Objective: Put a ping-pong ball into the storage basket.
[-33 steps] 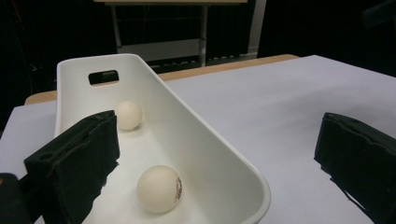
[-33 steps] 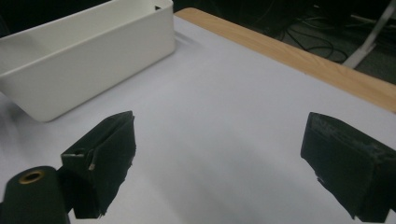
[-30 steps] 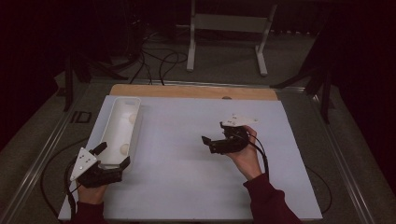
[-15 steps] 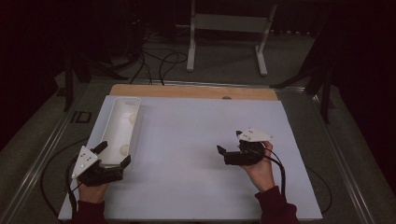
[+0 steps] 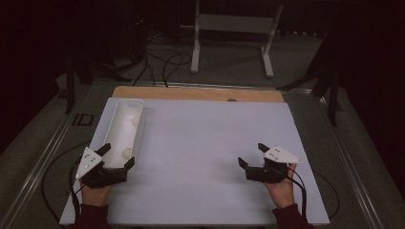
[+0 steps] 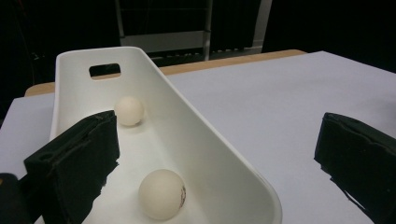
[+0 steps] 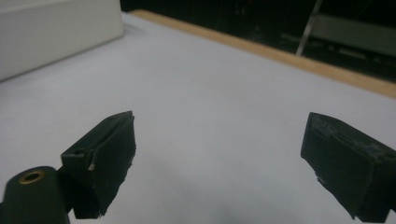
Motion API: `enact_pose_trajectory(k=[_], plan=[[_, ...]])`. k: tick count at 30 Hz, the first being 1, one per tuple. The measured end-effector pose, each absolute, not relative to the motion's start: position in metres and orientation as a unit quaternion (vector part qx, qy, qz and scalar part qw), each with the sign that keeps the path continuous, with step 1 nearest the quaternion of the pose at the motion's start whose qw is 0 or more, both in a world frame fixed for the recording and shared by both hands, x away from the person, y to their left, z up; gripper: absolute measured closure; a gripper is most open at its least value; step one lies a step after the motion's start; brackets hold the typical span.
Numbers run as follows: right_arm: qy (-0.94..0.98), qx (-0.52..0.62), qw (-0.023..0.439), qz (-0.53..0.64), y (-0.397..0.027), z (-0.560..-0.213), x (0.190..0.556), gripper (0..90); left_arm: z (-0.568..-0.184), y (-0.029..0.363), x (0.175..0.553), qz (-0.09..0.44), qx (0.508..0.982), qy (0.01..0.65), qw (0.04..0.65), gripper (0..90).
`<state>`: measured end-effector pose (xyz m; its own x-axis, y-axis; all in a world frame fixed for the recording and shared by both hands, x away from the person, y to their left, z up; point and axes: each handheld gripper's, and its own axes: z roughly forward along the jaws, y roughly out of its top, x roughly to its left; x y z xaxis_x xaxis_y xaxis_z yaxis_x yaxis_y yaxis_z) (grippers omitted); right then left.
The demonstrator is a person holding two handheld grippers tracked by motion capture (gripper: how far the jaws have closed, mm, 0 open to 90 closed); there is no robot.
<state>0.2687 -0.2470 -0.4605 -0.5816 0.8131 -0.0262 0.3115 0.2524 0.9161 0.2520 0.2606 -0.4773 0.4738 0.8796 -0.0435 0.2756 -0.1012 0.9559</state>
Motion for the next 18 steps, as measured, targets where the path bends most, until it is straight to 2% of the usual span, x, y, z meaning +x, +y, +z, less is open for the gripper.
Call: enact_pose_trajectory(k=[11,18], plan=[[0.714,0.380,0.291,0.511,-0.267,-0.468,0.249,9.8,-0.476,0.258,0.253,0.291,0.685,0.419,0.521,0.8],[0.708,0.376,0.295,0.520,-0.276,-0.473,0.238,9.7,-0.475,0.256,0.253,0.291,0.687,0.417,0.520,0.8]])
